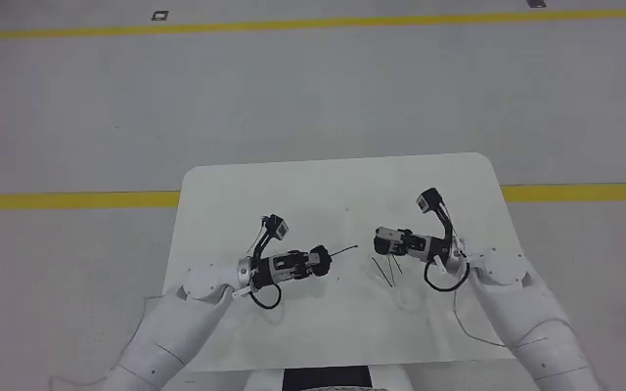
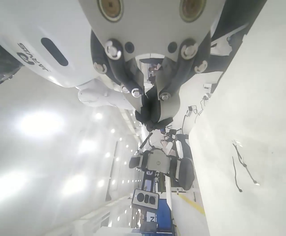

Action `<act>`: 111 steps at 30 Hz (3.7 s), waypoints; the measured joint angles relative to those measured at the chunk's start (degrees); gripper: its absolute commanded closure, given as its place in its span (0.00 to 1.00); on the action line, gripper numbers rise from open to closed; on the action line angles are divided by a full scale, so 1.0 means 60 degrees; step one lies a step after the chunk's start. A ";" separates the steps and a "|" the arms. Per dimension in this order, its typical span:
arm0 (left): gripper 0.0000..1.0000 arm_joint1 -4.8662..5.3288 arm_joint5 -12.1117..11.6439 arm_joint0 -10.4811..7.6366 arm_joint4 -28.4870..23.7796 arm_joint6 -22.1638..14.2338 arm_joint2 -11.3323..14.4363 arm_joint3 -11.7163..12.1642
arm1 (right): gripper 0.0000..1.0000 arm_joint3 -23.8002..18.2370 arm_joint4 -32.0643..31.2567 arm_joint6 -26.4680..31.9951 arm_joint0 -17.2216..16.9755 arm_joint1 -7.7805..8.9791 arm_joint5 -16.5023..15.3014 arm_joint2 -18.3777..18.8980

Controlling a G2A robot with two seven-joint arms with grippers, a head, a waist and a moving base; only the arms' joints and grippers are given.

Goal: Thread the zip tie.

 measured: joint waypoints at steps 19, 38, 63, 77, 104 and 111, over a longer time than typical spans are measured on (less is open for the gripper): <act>1.00 -0.0112 0.0367 -0.0144 -0.0824 -0.0439 0.0285 0.0372 | 0.00 0.0717 0.2017 0.2039 0.0446 -0.0266 -0.0001 -0.0428; 1.00 -0.0139 0.0399 -0.0307 -0.1624 -0.1086 0.0435 0.0721 | 0.00 0.1331 0.3671 0.2698 0.0806 -0.0407 0.0229 -0.0963; 1.00 -0.0139 0.0399 -0.0307 -0.1624 -0.1086 0.0435 0.0721 | 0.91 0.2518 0.4018 0.3032 0.1511 -0.0581 0.0399 -0.1778; 1.00 -0.0139 0.0399 -0.0307 -0.1624 -0.1086 0.0435 0.0721 | 0.94 0.2551 0.4029 0.3032 0.1629 -0.0449 0.0356 -0.2087; 1.00 -0.0139 0.0399 -0.0307 -0.1624 -0.1086 0.0435 0.0721 | 1.00 0.2808 0.4214 0.3032 0.1733 -0.0325 0.0203 -0.2194; 0.55 -0.0139 0.0399 -0.0307 -0.1624 -0.1086 0.0435 0.0721 | 1.00 0.2808 0.4105 0.3032 0.1709 -0.0294 0.0062 -0.2138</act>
